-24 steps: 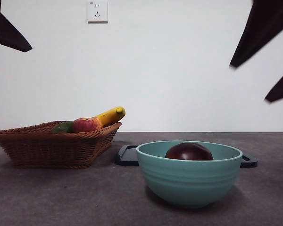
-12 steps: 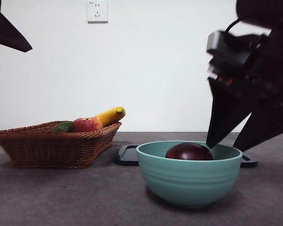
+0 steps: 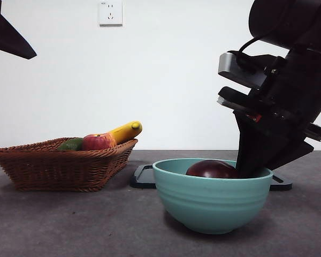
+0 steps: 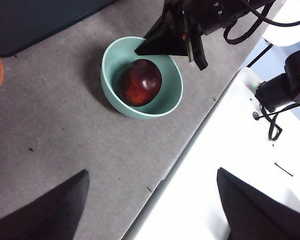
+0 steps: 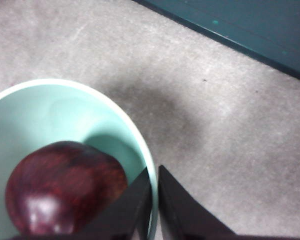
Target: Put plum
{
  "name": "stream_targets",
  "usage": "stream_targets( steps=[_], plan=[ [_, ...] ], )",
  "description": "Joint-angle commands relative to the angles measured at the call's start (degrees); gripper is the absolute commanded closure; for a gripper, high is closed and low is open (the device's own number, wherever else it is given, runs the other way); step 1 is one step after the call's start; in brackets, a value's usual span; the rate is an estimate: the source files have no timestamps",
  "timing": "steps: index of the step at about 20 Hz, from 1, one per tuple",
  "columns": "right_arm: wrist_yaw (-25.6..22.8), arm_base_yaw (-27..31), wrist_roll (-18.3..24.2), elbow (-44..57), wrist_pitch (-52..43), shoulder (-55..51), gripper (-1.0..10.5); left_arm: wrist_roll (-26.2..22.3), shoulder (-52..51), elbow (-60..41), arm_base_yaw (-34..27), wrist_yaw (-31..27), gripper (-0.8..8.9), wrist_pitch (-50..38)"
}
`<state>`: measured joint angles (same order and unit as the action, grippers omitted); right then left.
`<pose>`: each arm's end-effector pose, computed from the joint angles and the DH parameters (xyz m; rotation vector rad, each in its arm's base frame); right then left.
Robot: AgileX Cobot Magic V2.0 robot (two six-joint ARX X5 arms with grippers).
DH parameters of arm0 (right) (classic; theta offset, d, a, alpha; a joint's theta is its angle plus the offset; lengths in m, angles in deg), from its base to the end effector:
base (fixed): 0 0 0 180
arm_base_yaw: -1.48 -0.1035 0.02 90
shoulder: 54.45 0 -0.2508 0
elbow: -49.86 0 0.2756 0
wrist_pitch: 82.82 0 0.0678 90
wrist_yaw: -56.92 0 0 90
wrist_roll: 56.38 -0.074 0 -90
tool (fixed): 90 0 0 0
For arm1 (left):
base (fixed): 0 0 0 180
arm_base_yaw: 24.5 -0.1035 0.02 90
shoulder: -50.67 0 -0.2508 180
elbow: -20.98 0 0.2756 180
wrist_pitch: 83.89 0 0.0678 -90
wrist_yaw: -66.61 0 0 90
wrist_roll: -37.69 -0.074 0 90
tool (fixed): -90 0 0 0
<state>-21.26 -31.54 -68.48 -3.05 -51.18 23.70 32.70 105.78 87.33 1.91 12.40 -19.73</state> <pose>0.2386 0.1731 0.1140 -0.0031 1.0674 0.6056 0.1813 -0.1384 0.2610 -0.0066 0.9195 -1.0450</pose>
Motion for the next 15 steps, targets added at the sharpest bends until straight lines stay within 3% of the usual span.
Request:
stream_targets(
  steps=[1, 7, 15],
  plan=[
    [0.2, -0.5, -1.4, -1.6, -0.1, 0.7, 9.4, 0.0, 0.3, 0.6, 0.3, 0.2, 4.10, -0.4],
    [-1.5, 1.0, -1.1, -11.0, 4.2, 1.1, 9.4, 0.1, 0.3, 0.6, 0.3, 0.2, 4.09, -0.4],
    [-1.4, 10.1, 3.7, -27.5, 7.2, 12.8, 9.4, 0.1, 0.3, 0.6, 0.3, 0.2, 4.09, -0.4]
  ],
)
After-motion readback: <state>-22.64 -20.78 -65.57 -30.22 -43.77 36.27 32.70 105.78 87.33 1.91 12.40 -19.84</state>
